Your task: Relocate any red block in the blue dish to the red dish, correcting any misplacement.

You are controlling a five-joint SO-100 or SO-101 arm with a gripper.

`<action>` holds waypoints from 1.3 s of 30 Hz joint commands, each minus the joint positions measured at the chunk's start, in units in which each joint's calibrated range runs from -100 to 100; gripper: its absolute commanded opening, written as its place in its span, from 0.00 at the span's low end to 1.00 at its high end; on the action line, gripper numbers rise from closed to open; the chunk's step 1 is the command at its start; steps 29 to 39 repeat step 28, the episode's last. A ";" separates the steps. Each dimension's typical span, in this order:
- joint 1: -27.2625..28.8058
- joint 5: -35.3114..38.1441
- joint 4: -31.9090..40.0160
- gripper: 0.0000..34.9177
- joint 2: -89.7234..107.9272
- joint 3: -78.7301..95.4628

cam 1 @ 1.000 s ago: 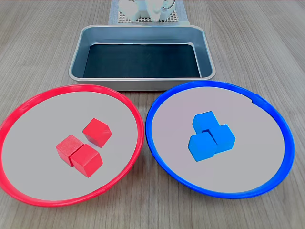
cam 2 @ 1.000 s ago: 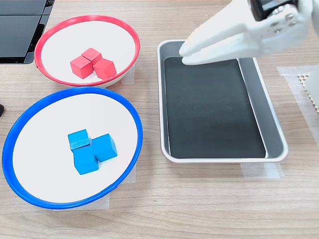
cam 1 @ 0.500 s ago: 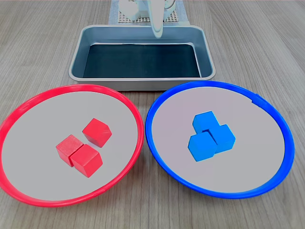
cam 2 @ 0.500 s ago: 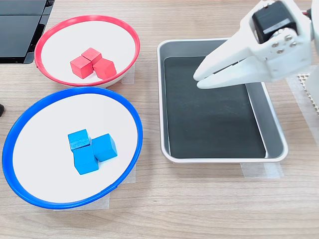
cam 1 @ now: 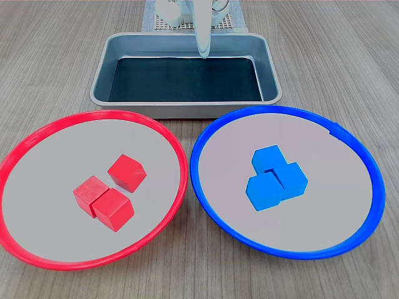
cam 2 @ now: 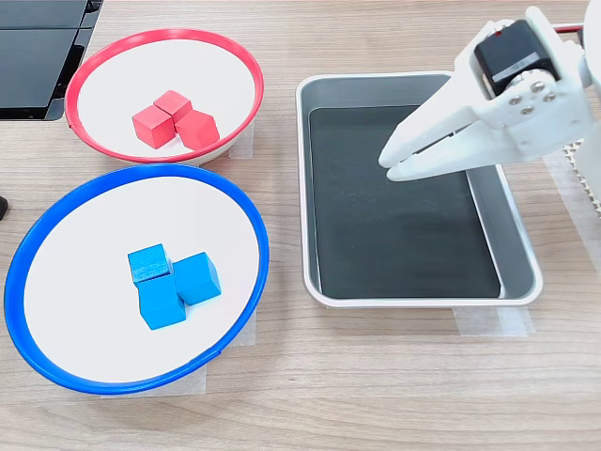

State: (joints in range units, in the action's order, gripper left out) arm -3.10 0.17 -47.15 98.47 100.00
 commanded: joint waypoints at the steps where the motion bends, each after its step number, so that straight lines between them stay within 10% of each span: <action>1: 0.51 -0.20 -0.11 0.01 0.43 0.00; 39: 0.51 -0.20 -0.11 0.01 0.43 0.00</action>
